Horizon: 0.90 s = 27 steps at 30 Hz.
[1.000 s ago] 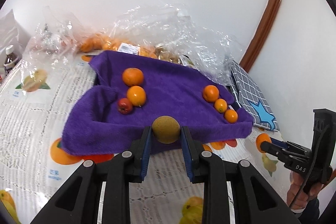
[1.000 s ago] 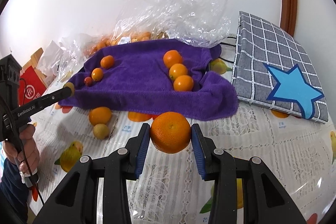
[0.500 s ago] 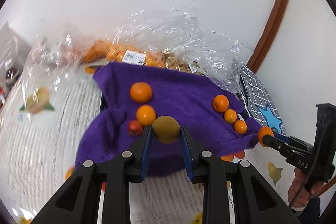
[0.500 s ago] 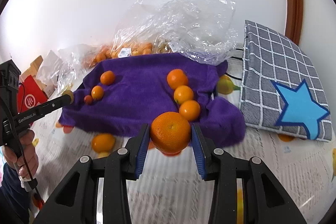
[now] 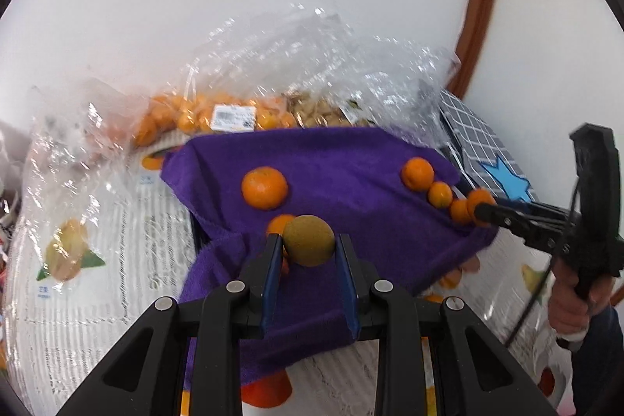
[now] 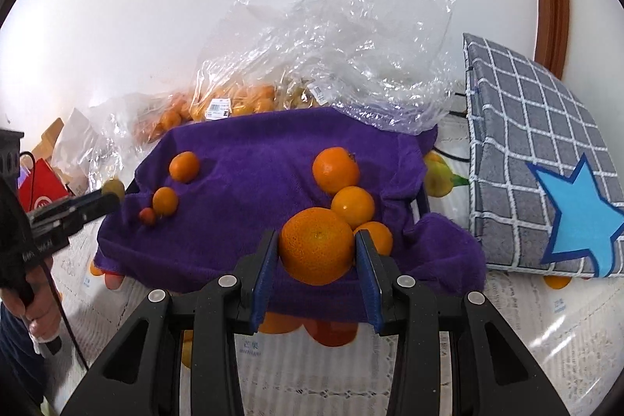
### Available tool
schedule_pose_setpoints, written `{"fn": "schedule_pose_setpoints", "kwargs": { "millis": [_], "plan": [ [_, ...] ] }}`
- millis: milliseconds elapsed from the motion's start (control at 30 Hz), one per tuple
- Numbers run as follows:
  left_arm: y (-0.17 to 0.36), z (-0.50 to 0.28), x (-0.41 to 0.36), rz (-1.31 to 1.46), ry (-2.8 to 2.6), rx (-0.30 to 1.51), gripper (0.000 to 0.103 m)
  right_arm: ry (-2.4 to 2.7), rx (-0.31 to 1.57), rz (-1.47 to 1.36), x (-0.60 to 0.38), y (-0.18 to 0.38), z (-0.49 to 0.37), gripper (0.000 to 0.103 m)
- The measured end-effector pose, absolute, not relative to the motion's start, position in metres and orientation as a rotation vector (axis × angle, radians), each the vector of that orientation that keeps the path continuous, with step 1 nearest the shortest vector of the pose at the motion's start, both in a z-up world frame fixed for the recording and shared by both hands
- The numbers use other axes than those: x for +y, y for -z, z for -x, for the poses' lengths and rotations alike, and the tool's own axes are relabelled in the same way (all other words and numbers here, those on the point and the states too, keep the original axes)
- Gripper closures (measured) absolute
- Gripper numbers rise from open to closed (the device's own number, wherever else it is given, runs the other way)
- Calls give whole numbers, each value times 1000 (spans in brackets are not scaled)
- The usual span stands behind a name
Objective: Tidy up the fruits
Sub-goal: 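Carry the orange and the lime over the towel with both grippers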
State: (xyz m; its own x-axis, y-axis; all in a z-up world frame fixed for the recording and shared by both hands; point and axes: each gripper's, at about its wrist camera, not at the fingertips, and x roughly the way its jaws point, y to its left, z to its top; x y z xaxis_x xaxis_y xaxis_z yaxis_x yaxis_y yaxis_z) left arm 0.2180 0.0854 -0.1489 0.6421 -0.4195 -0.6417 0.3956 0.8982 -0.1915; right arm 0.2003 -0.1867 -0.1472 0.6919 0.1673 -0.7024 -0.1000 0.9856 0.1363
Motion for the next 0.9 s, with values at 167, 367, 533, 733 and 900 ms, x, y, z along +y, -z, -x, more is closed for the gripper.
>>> {"fn": "schedule_pose_setpoints", "kwargs": {
  "millis": [167,367,533,733,900],
  "plan": [
    [156,-220,81,30,478,751,77,-143,796,-101,-182,154,-206,63],
    [171,-223,83,46,480,782,77,-145,807,-85,-177,157,-210,63],
    [175,-226,84,54,472,796,76,-141,810,-88,-179,159,-210,63],
    [178,-229,85,58,462,808,77,-146,824,-98,-180,165,-214,63],
    [180,-231,84,61,460,813,77,-153,836,-99,-179,170,-217,63]
  ]
}}
